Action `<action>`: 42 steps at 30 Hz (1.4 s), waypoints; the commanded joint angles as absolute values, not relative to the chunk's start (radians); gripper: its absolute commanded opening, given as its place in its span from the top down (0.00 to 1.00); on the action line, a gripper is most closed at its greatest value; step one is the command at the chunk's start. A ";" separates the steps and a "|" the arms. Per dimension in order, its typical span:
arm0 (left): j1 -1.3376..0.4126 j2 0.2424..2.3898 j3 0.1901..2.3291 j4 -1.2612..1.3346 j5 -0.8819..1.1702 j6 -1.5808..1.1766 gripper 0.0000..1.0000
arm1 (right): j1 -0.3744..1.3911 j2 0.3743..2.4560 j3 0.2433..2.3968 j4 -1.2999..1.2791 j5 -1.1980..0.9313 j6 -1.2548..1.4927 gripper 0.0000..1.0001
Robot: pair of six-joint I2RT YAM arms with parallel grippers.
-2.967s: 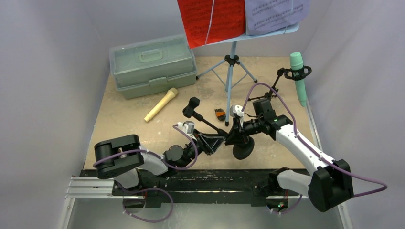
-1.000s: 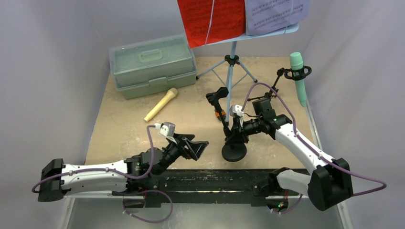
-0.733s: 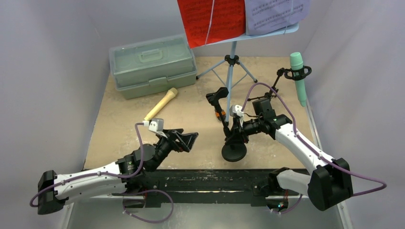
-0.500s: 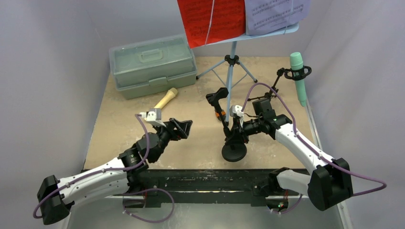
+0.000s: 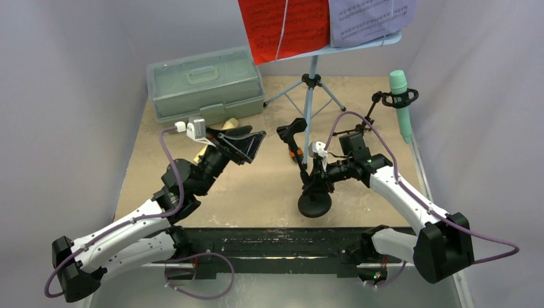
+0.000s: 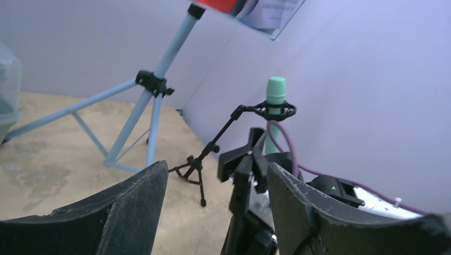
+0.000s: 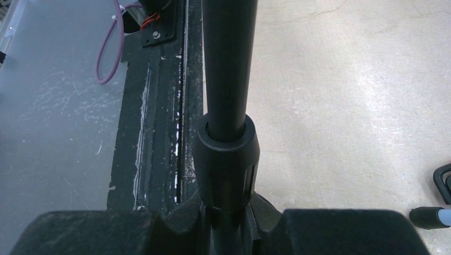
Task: Pack up the instrument practice props
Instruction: Close the microphone stand.
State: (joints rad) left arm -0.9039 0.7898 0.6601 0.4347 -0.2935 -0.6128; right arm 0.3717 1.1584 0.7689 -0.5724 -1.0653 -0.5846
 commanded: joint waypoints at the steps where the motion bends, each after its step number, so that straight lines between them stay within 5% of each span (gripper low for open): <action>1: -0.900 0.869 0.775 0.515 -0.199 -0.569 0.37 | 0.369 1.147 0.807 -0.558 -1.120 -0.598 1.00; 15: -0.899 1.101 0.930 0.309 0.107 -0.578 0.84 | 0.368 1.150 0.808 -0.561 -1.117 -0.602 1.00; 27: -0.910 1.128 0.717 0.330 0.247 -0.704 0.89 | 0.369 1.153 0.809 -0.561 -1.112 -0.603 1.00; 34: -0.911 1.126 0.637 0.450 0.238 -0.758 0.86 | 0.369 1.157 0.810 -0.562 -1.115 -0.604 1.00; 42: -0.911 0.894 0.469 0.556 0.144 -0.723 0.30 | 0.368 1.150 0.811 -0.568 -1.127 -0.607 1.00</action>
